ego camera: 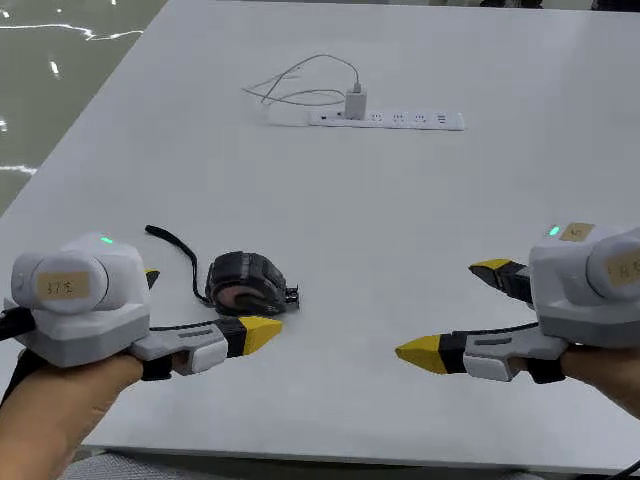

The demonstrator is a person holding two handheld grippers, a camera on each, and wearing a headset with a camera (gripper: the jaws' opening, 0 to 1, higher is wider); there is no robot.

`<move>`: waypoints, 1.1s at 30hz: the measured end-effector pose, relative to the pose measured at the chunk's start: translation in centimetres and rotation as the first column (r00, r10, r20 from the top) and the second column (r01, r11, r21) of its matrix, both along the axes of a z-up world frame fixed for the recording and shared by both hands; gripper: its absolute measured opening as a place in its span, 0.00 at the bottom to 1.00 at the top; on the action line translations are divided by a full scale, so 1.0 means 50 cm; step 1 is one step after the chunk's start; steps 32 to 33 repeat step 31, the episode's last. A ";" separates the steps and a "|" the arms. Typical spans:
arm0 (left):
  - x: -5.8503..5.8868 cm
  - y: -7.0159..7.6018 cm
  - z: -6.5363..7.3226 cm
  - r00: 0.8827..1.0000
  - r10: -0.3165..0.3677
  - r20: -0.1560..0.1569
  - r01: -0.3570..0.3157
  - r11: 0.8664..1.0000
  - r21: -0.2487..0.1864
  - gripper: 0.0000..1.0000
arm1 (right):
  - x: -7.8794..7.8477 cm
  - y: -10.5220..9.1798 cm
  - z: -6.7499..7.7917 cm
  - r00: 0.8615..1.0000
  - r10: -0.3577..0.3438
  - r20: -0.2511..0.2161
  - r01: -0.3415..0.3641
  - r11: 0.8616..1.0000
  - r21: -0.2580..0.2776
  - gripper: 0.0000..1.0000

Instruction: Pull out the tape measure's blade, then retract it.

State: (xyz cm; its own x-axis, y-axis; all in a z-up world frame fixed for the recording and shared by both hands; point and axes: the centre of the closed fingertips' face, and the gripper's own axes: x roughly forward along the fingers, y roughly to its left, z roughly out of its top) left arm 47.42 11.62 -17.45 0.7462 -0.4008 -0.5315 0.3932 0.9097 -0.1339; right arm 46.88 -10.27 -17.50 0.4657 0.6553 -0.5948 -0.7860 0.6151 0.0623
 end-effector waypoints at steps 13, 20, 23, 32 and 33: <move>-0.020 0.023 0.029 1.000 0.023 0.007 -0.023 1.000 -0.003 0.99 | -0.021 -0.041 0.018 0.997 -0.081 -0.007 0.081 0.996 0.024 0.86; -0.022 0.028 0.035 1.000 0.028 0.009 -0.028 1.000 -0.007 0.99 | -0.023 -0.059 0.027 0.993 -0.120 -0.007 0.120 0.992 0.030 0.86; -0.024 0.029 0.035 1.000 0.026 0.008 -0.026 1.000 -0.005 0.99 | -0.025 -0.066 0.029 0.992 -0.129 -0.008 0.130 0.991 0.028 0.86; -0.021 0.030 0.036 1.000 0.027 0.012 -0.028 1.000 0.002 0.99 | -0.019 -0.083 0.031 0.989 -0.145 -0.005 0.145 0.989 0.024 0.86; -0.021 0.030 0.036 1.000 0.027 0.012 -0.028 1.000 0.002 0.99 | -0.019 -0.083 0.031 0.989 -0.145 -0.005 0.145 0.989 0.024 0.86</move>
